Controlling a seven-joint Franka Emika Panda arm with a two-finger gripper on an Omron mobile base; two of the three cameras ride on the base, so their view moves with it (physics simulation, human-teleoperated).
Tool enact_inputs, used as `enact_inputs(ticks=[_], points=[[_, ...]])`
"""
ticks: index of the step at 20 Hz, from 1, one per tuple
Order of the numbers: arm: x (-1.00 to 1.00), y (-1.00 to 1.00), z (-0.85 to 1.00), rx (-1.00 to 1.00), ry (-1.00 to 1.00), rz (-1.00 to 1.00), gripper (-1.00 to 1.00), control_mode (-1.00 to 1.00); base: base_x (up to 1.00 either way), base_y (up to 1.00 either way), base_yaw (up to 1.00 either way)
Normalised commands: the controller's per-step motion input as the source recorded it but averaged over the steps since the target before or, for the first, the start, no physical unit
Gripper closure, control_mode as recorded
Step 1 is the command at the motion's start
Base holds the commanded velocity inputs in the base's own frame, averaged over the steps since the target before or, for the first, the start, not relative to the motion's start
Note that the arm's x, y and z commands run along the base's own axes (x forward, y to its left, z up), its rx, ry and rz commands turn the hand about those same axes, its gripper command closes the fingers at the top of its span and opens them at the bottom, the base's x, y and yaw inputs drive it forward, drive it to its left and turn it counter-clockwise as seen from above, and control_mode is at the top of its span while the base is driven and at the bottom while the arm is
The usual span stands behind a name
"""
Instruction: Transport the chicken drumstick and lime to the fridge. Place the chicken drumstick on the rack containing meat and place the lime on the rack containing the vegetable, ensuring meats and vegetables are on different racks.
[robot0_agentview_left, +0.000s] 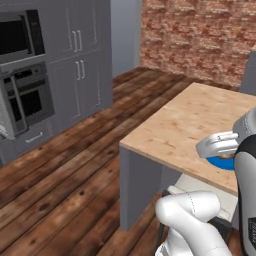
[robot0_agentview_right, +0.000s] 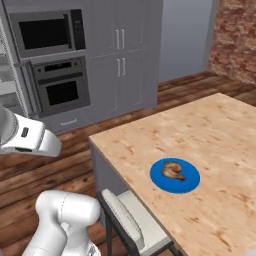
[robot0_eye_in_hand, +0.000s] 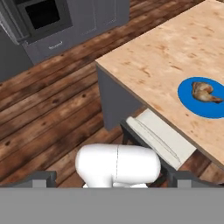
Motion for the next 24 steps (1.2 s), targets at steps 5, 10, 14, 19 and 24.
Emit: enact_inputs(ticks=[5,10,14,19,24], points=[[0.0,0.0,0.0,0.0,0.0,0.0,-1.0,1.0,0.79,-0.81,-0.36],[0.0,0.0,0.0,0.0,0.0,0.0,-1.0,1.0,0.52,-0.9,-0.54],[0.0,0.0,0.0,0.0,0.0,0.0,-1.0,1.0,0.58,-0.92,-0.44],[0.0,0.0,0.0,0.0,0.0,0.0,-1.0,1.0,0.52,-0.95,-0.28],[0.59,-1.0,-0.3,0.09,0.19,-0.07,-1.0,-1.0,0.0,0.0,0.0]])
